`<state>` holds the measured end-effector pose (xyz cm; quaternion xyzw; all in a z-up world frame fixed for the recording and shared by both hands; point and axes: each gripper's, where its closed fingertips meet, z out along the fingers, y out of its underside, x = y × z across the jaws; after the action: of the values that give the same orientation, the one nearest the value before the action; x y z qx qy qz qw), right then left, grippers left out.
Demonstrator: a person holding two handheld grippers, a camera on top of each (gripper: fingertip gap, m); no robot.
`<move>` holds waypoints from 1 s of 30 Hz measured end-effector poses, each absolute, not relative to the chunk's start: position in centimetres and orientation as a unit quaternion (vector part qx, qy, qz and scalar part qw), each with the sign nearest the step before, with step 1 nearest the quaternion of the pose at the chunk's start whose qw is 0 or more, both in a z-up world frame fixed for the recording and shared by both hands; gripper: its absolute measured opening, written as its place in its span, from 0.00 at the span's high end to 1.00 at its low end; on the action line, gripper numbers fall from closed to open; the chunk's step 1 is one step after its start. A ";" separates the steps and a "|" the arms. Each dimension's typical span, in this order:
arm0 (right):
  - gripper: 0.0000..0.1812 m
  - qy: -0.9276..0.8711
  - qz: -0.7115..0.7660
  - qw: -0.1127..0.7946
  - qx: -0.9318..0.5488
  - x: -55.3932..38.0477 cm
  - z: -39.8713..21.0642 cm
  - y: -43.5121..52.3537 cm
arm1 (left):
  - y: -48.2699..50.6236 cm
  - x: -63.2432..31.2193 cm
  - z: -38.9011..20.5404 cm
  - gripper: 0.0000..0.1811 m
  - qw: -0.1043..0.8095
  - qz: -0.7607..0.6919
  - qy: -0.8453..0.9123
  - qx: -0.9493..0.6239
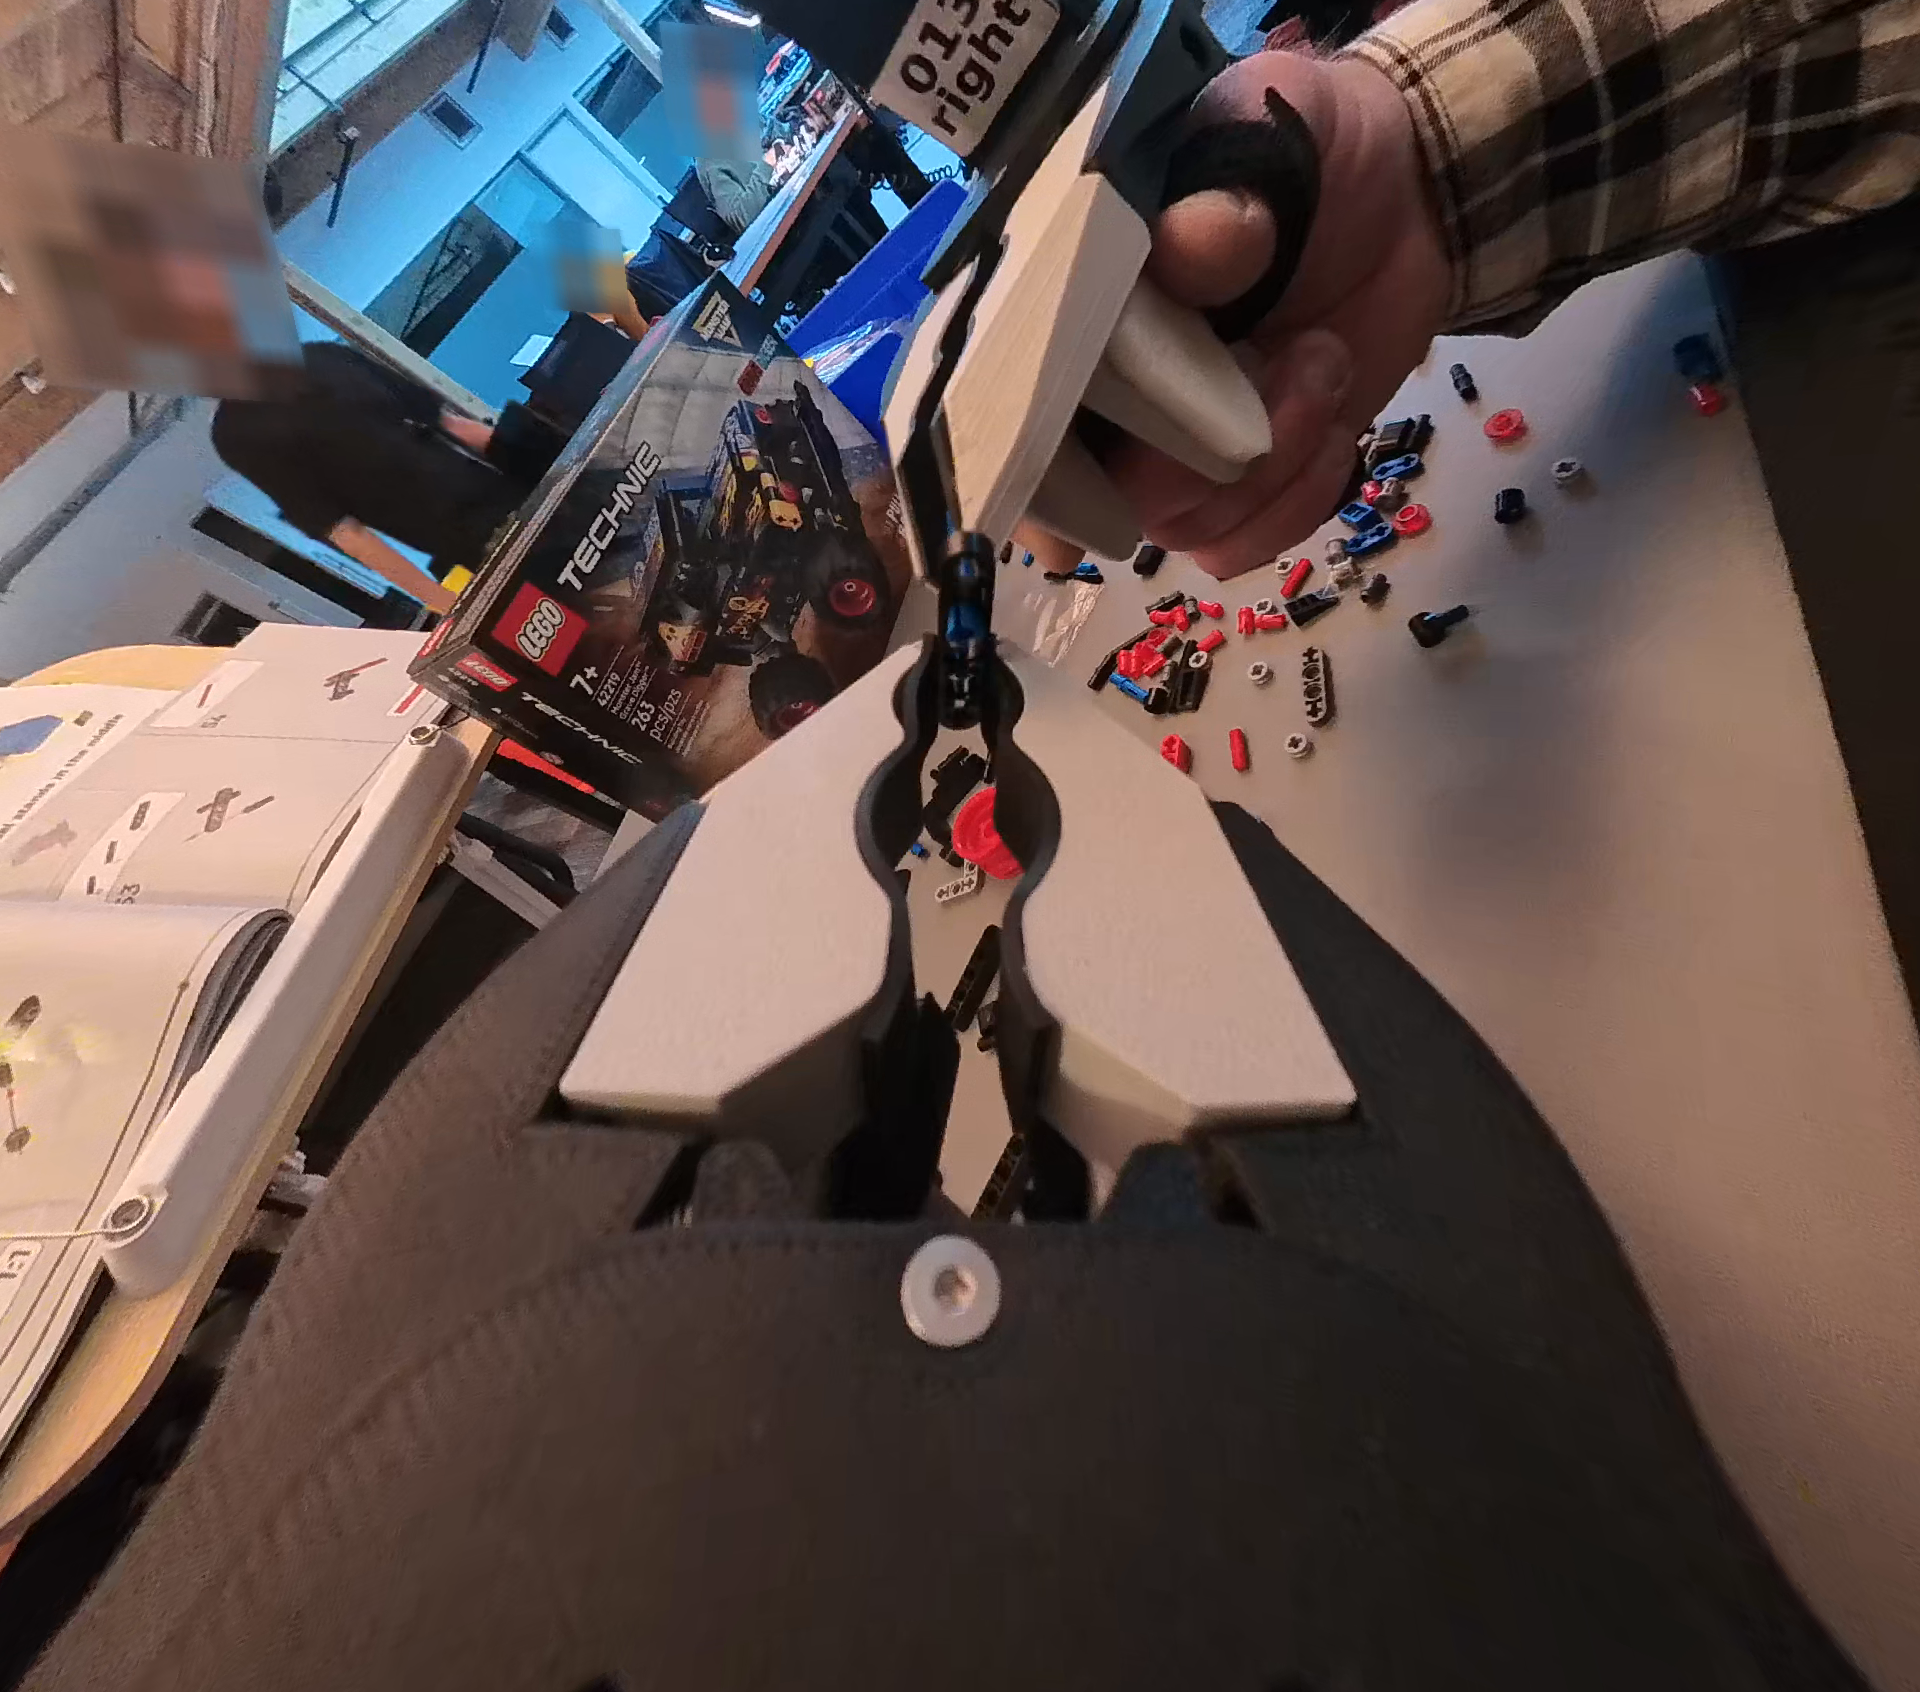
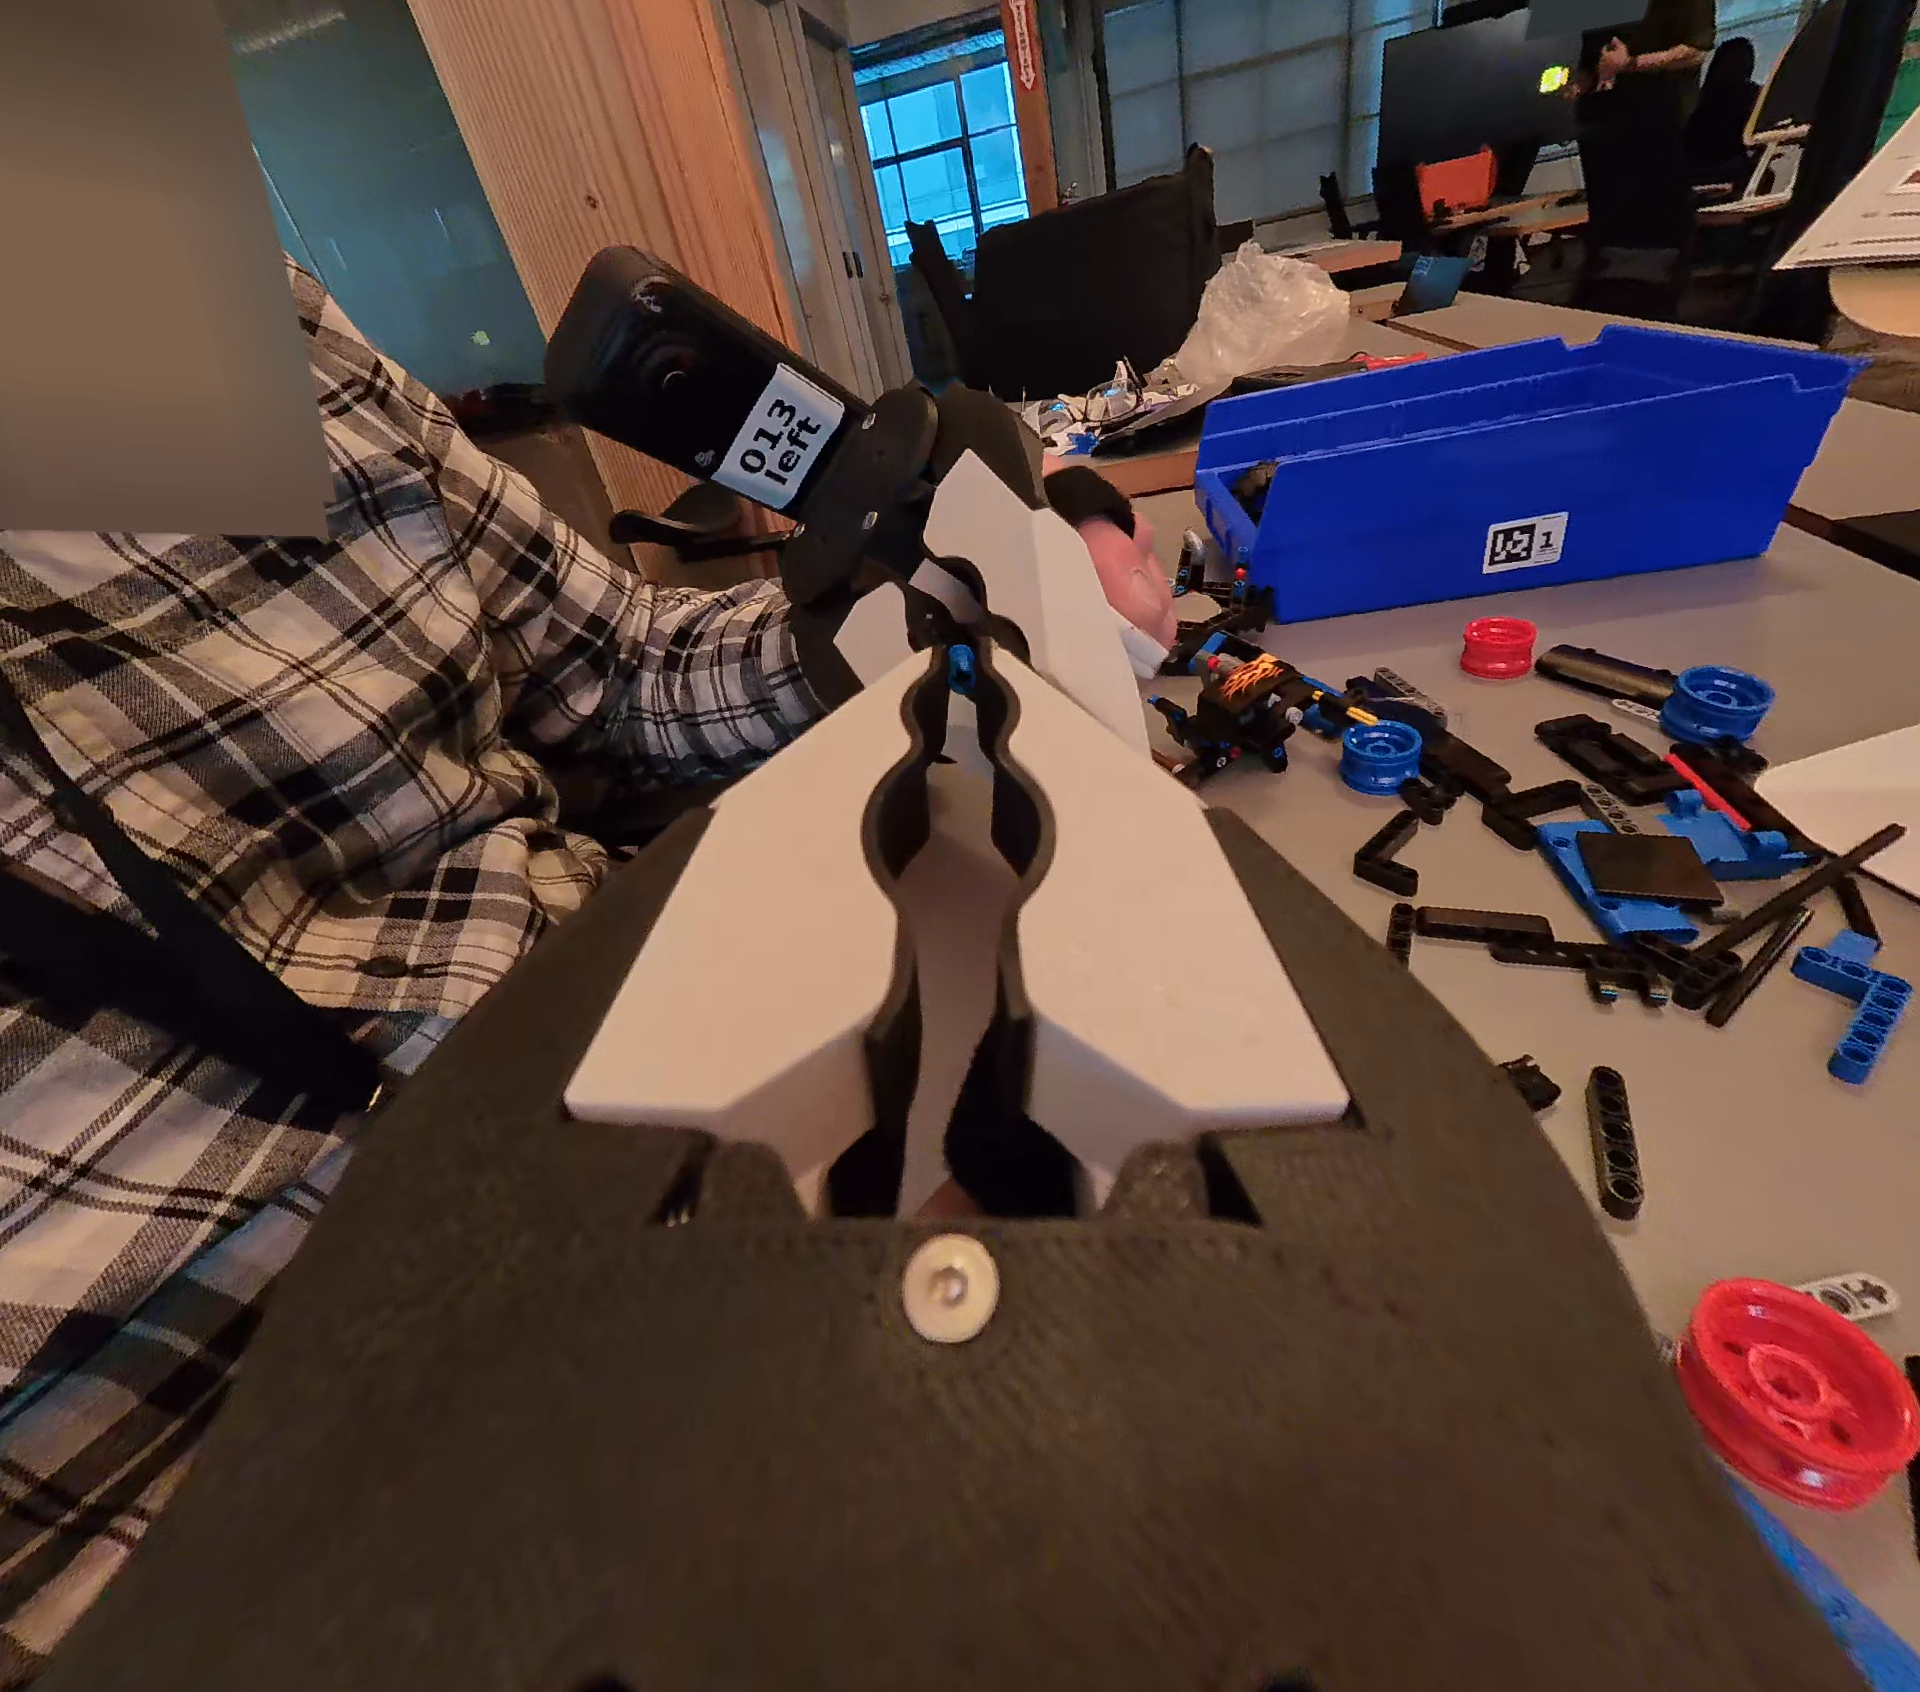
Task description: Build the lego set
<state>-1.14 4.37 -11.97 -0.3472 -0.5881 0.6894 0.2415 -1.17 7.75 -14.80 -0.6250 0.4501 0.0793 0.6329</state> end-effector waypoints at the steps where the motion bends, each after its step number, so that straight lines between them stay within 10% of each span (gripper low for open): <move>1: 0.99 -0.588 0.690 0.240 -0.348 -1.1 -12.0 4.4 | 7.8 -1.2 -14.8 0.98 0.632 0.078 0.450 -0.626; 15: 0.98 -0.581 0.697 0.226 -0.354 -0.9 -12.3 5.0 | 7.8 -1.1 -15.1 0.98 0.620 0.087 0.455 -0.633; 30: 0.93 -0.698 0.398 0.476 -0.359 -3.5 -15.2 6.9 | 9.9 -3.8 -17.4 0.98 0.544 0.195 0.439 -0.688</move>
<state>-3.50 6.89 -15.20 -0.3585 -0.6980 0.3977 0.4755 -3.82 9.91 -17.40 -0.6875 0.4395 0.1945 0.5443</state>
